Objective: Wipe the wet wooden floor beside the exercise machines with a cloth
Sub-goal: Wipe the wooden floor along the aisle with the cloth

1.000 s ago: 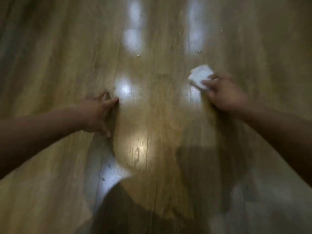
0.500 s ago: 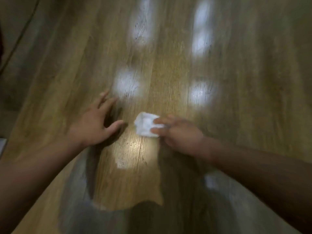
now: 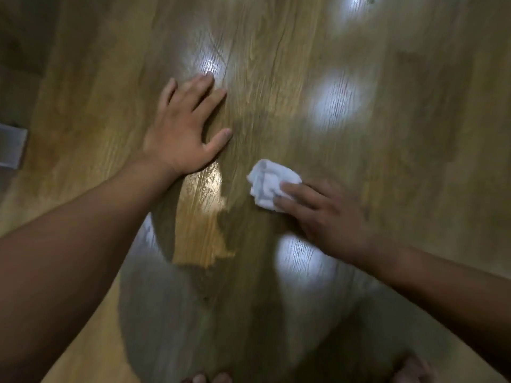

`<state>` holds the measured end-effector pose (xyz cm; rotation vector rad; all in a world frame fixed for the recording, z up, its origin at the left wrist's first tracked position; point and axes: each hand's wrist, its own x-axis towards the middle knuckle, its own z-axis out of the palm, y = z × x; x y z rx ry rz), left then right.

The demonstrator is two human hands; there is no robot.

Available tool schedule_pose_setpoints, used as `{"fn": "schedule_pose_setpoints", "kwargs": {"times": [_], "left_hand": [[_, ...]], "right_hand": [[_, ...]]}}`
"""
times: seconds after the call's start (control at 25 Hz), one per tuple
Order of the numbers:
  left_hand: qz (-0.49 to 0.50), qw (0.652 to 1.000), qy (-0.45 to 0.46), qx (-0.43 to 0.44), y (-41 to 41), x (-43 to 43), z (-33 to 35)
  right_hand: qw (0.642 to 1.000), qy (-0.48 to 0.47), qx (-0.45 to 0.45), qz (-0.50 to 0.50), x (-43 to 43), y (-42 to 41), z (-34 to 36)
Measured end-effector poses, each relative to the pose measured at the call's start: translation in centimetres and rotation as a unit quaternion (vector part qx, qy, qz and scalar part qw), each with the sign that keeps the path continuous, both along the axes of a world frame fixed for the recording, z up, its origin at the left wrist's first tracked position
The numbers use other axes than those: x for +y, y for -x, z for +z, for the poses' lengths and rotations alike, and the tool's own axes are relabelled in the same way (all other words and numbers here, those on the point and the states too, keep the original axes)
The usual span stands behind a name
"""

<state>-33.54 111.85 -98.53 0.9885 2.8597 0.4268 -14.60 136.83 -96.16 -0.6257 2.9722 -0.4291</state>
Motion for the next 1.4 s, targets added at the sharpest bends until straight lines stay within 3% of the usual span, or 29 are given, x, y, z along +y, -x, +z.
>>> {"fn": "schedule_pose_setpoints", "kwargs": {"times": [0.04, 0.08, 0.12, 0.16, 0.24, 0.32, 0.36, 0.44, 0.52, 0.56, 0.6, 0.68, 0.76, 0.8, 0.84, 0.92, 1.0, 1.08, 1.12, 1.2, 1.24, 1.32, 1.4], "left_hand": [[0.001, 1.000, -0.004, 0.005, 0.0, 0.0, 0.0], [0.005, 1.000, -0.006, 0.008, 0.2, -0.1, -0.1], [0.011, 1.000, -0.005, 0.010, 0.3, -0.2, -0.1], [0.013, 1.000, -0.002, 0.011, 0.2, -0.3, 0.0], [0.011, 1.000, 0.001, 0.007, 0.1, -0.1, 0.1], [0.006, 1.000, -0.007, -0.006, 0.4, 0.2, 0.2], [0.006, 1.000, -0.012, -0.005, 0.5, 0.1, 0.2], [0.006, 1.000, -0.028, 0.004, 0.4, -0.1, 0.0], [0.001, 0.999, -0.049, 0.003, 0.3, -0.1, -0.2], [0.001, 0.998, -0.062, -0.002, 0.4, -0.1, -0.3], [0.004, 0.997, -0.072, -0.005, 0.5, -0.1, -0.3], [0.005, 0.997, -0.080, -0.004, 0.5, -0.3, -0.4], [-0.003, 0.997, -0.074, 0.004, 0.3, -0.3, -0.6], [-0.006, 0.997, -0.079, 0.003, 0.5, -0.2, -0.7], [-0.003, 0.996, -0.085, 0.000, 0.5, -0.2, -0.7], [0.009, 0.994, -0.109, -0.006, 0.6, -0.3, -0.8], [0.011, 0.992, -0.123, 0.000, 0.5, -0.4, -1.4], [0.006, 0.989, -0.146, -0.006, 0.6, -0.4, -1.1], [0.007, 0.987, -0.158, -0.015, 0.6, -0.6, -0.6], [0.052, 0.989, -0.136, 0.019, 1.3, -2.7, 0.2], [0.095, 0.990, -0.088, 0.056, 2.0, -4.6, 0.3], [0.196, 0.976, -0.026, 0.097, 2.1, -8.3, 0.5], [0.256, 0.963, -0.051, 0.071, 1.2, -10.2, 0.3]], "right_hand": [[0.996, -0.027, 0.014, 0.084, 2.3, 1.0, 0.0], [0.993, -0.052, 0.042, 0.099, 5.4, 3.4, -0.3], [0.994, -0.077, 0.060, 0.049, 8.7, 6.6, -0.8], [0.991, -0.104, 0.056, -0.056, 11.1, 10.4, -0.3], [0.940, -0.070, 0.032, -0.331, 11.6, 16.5, 0.3], [0.911, -0.042, -0.011, -0.410, 4.7, 15.7, 0.4], [0.935, -0.025, -0.012, -0.353, 0.6, 13.1, 0.4], [0.996, 0.059, 0.002, -0.065, -4.9, 5.5, -0.1], [0.982, 0.031, 0.022, 0.185, -3.7, 4.0, -0.6], [0.968, 0.012, 0.051, 0.244, -1.1, 6.8, -0.8], [0.970, -0.015, 0.096, 0.223, 1.6, 11.3, -0.9], [0.990, -0.081, 0.114, -0.005, 5.5, 21.0, -0.1], [0.962, -0.030, 0.064, -0.263, 7.5, 27.0, 0.4], [0.940, 0.011, 0.033, -0.340, 6.5, 27.4, 0.7], [0.935, 0.012, 0.014, -0.354, 4.6, 26.3, 1.0], [0.965, 0.020, 0.036, -0.257, -0.1, 19.8, 0.9], [0.993, 0.081, 0.006, -0.089, -5.5, 9.7, -0.1], [0.991, 0.116, -0.041, 0.058, -8.4, 3.9, -0.1], [0.986, 0.112, -0.055, 0.115, -8.0, 4.5, 0.1], [0.982, 0.068, 0.025, 0.172, -5.7, 10.1, -0.1], [0.989, 0.049, 0.073, 0.117, -4.2, 14.3, 0.0], [0.992, -0.001, 0.071, -0.107, -1.1, 23.1, 1.3], [0.948, 0.062, 0.007, -0.312, -0.7, 27.3, 1.1]]}}
